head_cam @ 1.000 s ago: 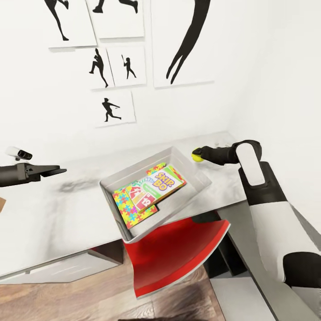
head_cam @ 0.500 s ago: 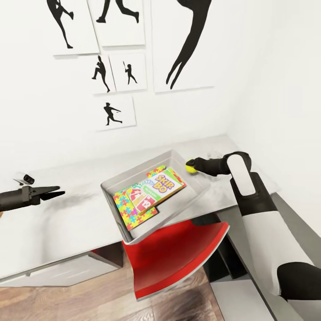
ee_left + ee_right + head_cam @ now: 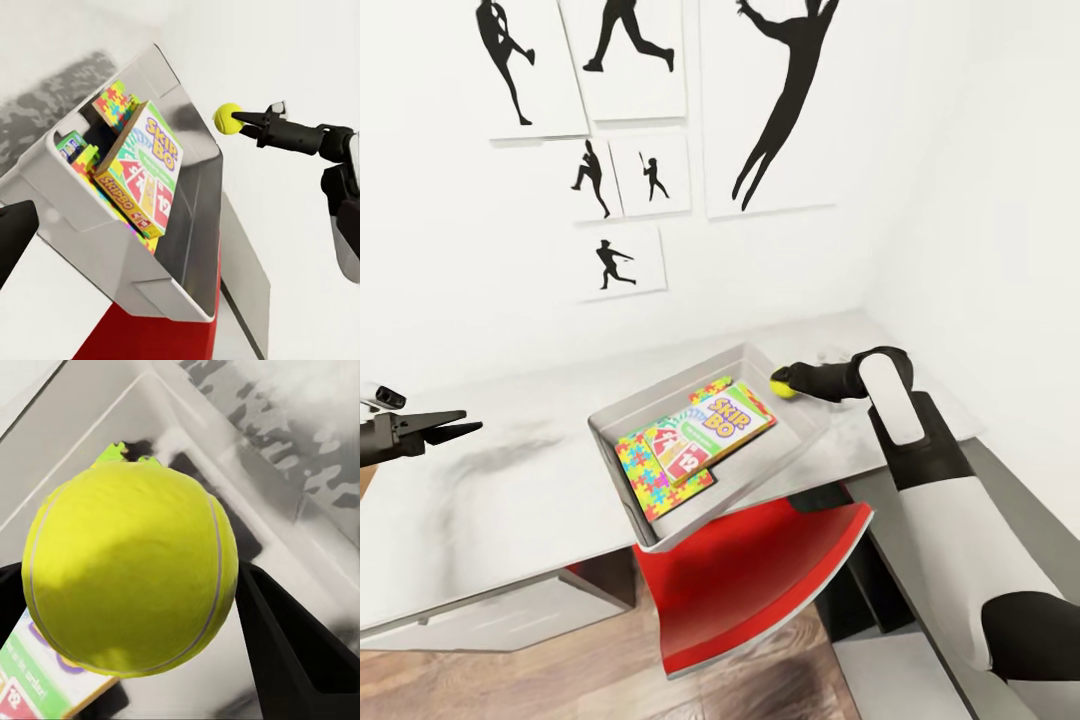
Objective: Put all the toys in the child's room - the three board games (two on the bed and one on the table), the two jigsaw puzzles on the table, and the tennis ball on the table - inside the toy box on the table in the child's room.
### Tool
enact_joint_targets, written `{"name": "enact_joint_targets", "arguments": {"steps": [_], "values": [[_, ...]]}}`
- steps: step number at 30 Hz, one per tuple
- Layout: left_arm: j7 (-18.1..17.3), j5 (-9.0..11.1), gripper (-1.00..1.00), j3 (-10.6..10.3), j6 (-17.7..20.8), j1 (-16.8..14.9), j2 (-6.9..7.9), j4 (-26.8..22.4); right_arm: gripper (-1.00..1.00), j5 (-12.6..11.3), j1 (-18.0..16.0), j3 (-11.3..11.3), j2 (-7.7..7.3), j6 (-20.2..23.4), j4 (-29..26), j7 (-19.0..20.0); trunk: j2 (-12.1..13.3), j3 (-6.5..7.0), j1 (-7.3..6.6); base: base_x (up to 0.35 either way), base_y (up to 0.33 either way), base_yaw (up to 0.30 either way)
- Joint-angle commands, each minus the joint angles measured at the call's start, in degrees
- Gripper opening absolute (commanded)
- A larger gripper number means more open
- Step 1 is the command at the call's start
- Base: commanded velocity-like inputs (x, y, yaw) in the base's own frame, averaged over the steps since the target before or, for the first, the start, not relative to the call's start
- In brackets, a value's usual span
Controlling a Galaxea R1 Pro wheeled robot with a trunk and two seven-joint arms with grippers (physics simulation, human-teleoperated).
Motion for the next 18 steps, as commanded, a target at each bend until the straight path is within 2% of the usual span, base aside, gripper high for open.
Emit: {"name": "enact_joint_targets", "arguments": {"steps": [1,8,18], "values": [[-0.21,0.01,1.0,-0.04,0.61,-0.06,0.03,0.0,-1.0,-0.66,-0.05,0.52,-0.04,-0.01,0.46,-0.71,-0.1,0.0,0.04,0.0,0.007,0.0],[-0.21,0.03,1.0,-0.04,0.61,-0.03,0.03,0.02,-1.0,-0.54,-0.03,1.84,0.05,-0.17,4.19,-0.78,-0.1,0.65,0.04,0.0,0.052,0.0],[-0.21,-0.02,1.0,-0.08,0.61,-0.02,-0.12,0.07,-1.0,-0.82,-0.02,1.58,0.14,0.06,5.4,-1.18,-0.1,0.88,0.04,-0.009,0.003,0.0]]}}
